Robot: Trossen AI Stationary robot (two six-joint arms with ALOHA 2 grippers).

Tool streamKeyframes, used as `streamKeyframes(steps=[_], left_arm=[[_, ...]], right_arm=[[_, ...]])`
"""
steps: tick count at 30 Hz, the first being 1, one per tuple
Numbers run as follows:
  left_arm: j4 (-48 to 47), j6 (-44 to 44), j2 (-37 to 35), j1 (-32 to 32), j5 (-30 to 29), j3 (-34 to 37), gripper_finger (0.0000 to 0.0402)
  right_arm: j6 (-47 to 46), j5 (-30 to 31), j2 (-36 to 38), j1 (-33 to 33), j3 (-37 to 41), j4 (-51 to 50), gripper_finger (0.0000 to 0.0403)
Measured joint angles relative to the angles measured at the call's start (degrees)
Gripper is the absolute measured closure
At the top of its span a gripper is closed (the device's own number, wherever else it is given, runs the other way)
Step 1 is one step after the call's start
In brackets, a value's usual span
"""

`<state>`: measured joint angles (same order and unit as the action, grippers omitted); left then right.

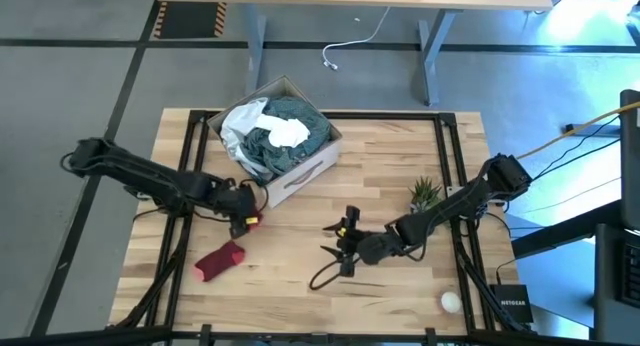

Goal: Sort clothes
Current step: Put the top red sock into the laundry organizer

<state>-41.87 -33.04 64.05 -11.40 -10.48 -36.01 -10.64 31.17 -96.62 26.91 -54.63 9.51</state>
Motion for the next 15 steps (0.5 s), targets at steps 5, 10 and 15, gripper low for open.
streamKeyframes(steps=[5,10,15], left_arm=[[8.6,0.4,3.7,0.0,5.1,3.1,0.0231],[9.2,0.4,7.6,0.0,1.3,3.8,0.0231],[9.2,2.1,11.6,-0.2,0.3,3.8,0.0263]], right_arm=[[0.4,-0.3,0.0,0.1,0.0,-0.1,0.0165],[1.6,-0.3,0.0,-0.1,0.0,-0.1,0.0165],[2.2,0.7,0.0,-0.3,0.0,-0.1,0.0165]])
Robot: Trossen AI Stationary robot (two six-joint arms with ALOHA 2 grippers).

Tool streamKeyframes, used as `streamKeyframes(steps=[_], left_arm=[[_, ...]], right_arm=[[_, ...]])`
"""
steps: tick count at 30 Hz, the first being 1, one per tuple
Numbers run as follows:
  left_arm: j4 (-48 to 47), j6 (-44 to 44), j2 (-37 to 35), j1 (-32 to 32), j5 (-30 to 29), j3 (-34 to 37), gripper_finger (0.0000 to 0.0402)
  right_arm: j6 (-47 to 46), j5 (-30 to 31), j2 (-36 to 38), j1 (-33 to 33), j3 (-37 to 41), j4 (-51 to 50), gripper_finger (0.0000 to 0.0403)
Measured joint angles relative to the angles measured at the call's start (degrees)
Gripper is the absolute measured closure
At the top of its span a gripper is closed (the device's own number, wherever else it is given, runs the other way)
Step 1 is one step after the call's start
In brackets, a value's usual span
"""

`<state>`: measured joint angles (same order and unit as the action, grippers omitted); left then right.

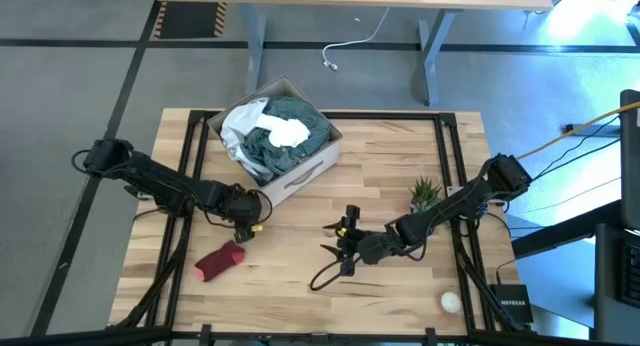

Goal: Sort clothes
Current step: Put the top red sock into the laundry organizer

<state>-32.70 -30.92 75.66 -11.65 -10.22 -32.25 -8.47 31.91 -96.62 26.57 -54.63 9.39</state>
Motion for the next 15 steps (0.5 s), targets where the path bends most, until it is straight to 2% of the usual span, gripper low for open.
streamKeyframes(steps=[7,11,15], left_arm=[[-2.0,4.6,-0.6,-1.8,0.1,-1.6,0.0385],[-5.0,7.6,-4.0,-3.0,1.0,-6.1,0.0383],[-10.8,9.2,-8.7,-3.4,1.1,-13.5,0.0385]], right_arm=[[0.0,0.7,0.0,0.0,0.0,0.0,0.0165],[0.0,0.7,0.0,0.0,0.0,0.0,0.0165],[0.0,0.7,0.0,0.0,0.0,-0.1,0.0165]])
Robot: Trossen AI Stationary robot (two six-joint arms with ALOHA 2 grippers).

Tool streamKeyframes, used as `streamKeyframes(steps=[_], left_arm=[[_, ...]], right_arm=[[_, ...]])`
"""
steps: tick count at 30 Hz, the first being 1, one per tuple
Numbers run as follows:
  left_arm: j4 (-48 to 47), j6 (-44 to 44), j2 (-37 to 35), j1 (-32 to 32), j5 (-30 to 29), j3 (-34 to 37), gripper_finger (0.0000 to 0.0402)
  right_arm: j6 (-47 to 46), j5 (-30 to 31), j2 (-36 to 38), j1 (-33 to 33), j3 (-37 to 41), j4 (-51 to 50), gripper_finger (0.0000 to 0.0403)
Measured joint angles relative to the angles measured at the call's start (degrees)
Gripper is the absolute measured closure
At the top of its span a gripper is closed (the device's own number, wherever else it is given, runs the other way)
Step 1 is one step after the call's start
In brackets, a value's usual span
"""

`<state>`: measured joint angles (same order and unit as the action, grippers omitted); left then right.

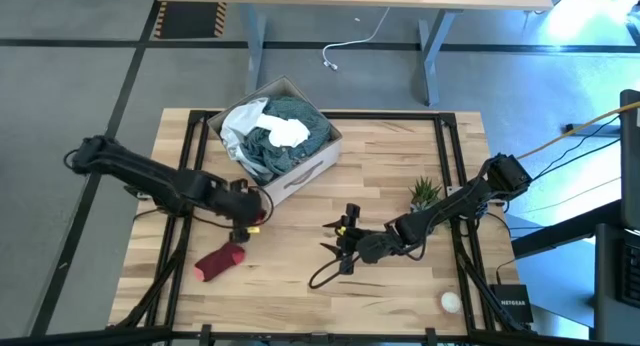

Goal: Sort clothes
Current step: Put the top red sock into the laundry organizer

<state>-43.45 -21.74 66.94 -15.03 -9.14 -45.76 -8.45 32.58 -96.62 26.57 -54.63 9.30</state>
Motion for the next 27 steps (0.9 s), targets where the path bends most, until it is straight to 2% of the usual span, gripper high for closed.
streamKeyframes(steps=[4,9,12,15,21,27], left_arm=[[-3.4,3.8,-5.8,0.0,-0.5,-7.8,0.0397],[3.9,11.9,-13.9,0.0,-8.8,-13.7,0.0392],[11.6,18.2,-18.1,0.5,-16.9,-13.8,0.0390],[14.0,22.6,-20.3,1.9,-22.8,-13.8,0.0390],[14.0,22.4,-20.4,7.0,-23.6,-12.3,0.0389],[13.5,20.2,-17.4,14.2,-23.4,-5.4,0.0389]], right_arm=[[0.0,0.0,0.0,0.0,0.0,-0.2,0.0165],[0.0,0.0,0.0,0.0,0.0,-0.4,0.0165],[0.0,0.0,0.0,0.0,0.0,-0.4,0.0165],[0.0,0.0,0.0,0.0,0.0,-0.5,0.0165],[0.0,0.0,0.0,0.0,0.0,-0.5,0.0165],[0.1,0.0,0.0,0.0,0.0,-0.5,0.0165]])
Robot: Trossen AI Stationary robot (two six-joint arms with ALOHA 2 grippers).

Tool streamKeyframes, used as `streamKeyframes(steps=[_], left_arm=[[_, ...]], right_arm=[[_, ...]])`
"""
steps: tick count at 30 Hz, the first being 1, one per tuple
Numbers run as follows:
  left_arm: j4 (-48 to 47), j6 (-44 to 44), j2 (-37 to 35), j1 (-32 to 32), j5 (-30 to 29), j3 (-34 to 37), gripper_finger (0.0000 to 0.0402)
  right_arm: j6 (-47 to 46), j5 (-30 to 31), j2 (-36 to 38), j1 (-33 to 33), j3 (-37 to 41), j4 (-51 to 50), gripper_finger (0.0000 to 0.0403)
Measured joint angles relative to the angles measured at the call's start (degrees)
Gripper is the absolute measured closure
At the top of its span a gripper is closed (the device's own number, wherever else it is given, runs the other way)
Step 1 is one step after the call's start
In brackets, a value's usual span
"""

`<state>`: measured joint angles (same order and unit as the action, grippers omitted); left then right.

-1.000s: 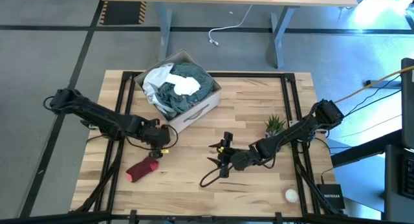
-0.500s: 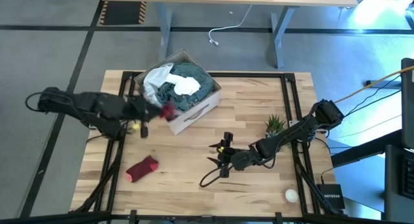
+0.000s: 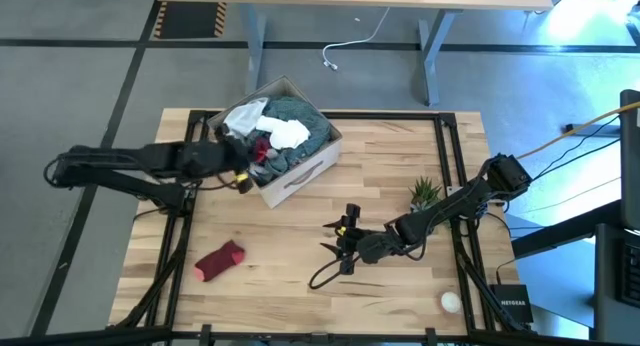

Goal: Sort clothes
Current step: Put the top red sock into the laundry organizer

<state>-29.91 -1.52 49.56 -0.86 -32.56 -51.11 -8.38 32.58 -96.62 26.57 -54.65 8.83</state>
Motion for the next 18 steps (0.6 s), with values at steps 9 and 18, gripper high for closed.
streamKeyframes(steps=[9,18], left_arm=[[0.9,-3.9,5.0,8.9,0.4,6.7,0.0380],[-3.8,-4.5,4.6,9.4,6.1,3.5,0.0259]], right_arm=[[1.1,0.0,0.0,0.0,0.0,-0.1,0.0165],[1.1,-0.6,0.0,0.0,0.0,-0.2,0.0165]])
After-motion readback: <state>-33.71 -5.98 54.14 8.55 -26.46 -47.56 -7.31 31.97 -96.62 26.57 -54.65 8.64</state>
